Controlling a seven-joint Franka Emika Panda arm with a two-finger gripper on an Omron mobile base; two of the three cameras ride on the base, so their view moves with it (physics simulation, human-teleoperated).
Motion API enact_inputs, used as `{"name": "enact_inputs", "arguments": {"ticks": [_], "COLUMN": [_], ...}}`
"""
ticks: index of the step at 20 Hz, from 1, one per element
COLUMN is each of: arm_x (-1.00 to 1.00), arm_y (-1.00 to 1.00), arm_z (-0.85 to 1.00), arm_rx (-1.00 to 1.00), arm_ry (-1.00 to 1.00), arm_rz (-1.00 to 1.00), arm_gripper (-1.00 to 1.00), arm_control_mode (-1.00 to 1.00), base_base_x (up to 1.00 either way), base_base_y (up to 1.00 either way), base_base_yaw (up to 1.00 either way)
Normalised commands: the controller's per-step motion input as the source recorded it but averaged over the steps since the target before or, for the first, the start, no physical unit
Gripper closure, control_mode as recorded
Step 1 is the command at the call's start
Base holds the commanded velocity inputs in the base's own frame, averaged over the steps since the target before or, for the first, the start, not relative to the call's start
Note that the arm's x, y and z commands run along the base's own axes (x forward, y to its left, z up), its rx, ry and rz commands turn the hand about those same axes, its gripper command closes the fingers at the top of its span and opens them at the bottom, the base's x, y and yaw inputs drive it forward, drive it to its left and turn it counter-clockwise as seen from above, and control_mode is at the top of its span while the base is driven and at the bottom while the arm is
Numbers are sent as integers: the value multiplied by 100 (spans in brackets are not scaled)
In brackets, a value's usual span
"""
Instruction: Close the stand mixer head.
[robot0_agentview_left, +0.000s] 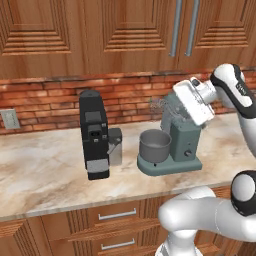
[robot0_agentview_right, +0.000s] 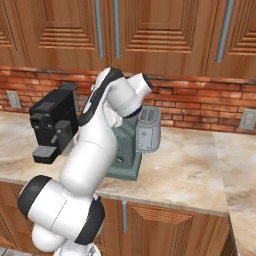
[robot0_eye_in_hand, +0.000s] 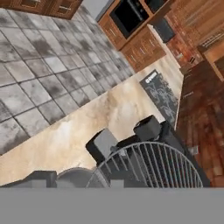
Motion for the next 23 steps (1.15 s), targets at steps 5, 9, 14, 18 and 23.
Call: {"name": "enact_inputs", "arguments": {"ticks": [5, 9, 14, 18, 23], "arm_x": [26, -15, -77, -52, -3], "arm_y": [100, 100, 53, 4, 0], "arm_z": [-58, 29, 13, -1, 0], "arm_rx": [-24, -37, -29, -5, 0], "arm_ry": [-10, -12, -21, -9, 0], "arm_rz": [41, 27, 0, -2, 0], "arm_gripper": [-100, -100, -100, -100, -100], "arm_control_mode": [-100, -100, -100, -100, -100], "base_base_x": [0, 0, 0, 0, 0], "base_base_y": [0, 0, 0, 0, 0], "base_base_yaw": [0, 0, 0, 0, 0]}}
